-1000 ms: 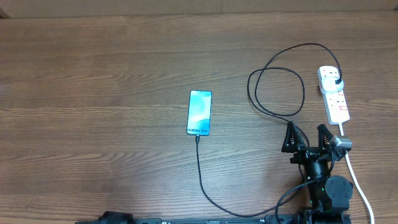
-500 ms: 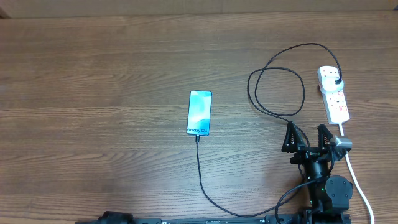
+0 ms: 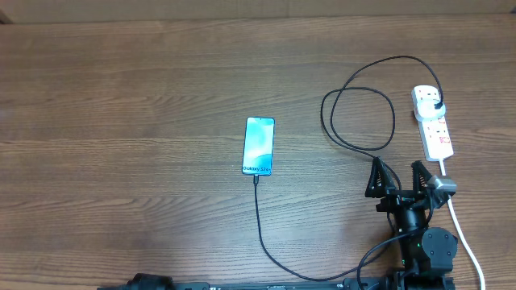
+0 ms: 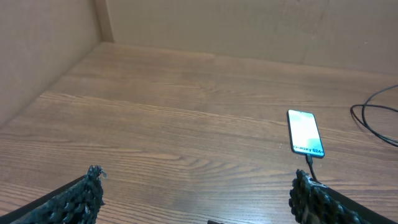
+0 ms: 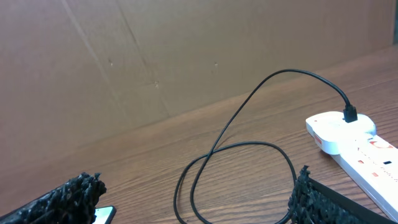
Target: Plug charger to phone and switch on socket
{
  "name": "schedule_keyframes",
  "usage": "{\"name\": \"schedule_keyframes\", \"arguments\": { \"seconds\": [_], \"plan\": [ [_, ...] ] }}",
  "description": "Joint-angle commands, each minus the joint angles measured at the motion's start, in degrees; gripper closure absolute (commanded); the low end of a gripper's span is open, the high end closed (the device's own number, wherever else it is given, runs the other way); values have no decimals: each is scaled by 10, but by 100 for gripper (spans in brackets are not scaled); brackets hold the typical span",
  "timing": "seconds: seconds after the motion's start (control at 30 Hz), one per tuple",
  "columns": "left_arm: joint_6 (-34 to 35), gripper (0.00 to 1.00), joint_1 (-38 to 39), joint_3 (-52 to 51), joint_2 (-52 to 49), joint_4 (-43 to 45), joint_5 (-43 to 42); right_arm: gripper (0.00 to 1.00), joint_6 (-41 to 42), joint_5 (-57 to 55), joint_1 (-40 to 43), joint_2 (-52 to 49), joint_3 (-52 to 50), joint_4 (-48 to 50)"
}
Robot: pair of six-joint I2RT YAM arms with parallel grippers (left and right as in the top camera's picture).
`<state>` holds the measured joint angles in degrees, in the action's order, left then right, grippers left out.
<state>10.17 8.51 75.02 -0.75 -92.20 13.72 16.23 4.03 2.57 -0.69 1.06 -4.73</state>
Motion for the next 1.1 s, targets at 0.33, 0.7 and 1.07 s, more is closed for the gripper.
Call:
{"name": "schedule_keyframes", "arguments": {
  "seconds": [0.33, 0.7, 1.07],
  "plan": [
    [23, 0, -70, -165, 5, 212, -30, 0, -9, -4, -2, 5, -6, 3],
    [-29, 1, -129, -494, 5, 567, -155, 0, -9, -4, -2, 5, -6, 3],
    [-53, 0, -130, -675, 5, 784, -152, 0, -9, -4, -2, 5, -6, 3]
  ]
}}
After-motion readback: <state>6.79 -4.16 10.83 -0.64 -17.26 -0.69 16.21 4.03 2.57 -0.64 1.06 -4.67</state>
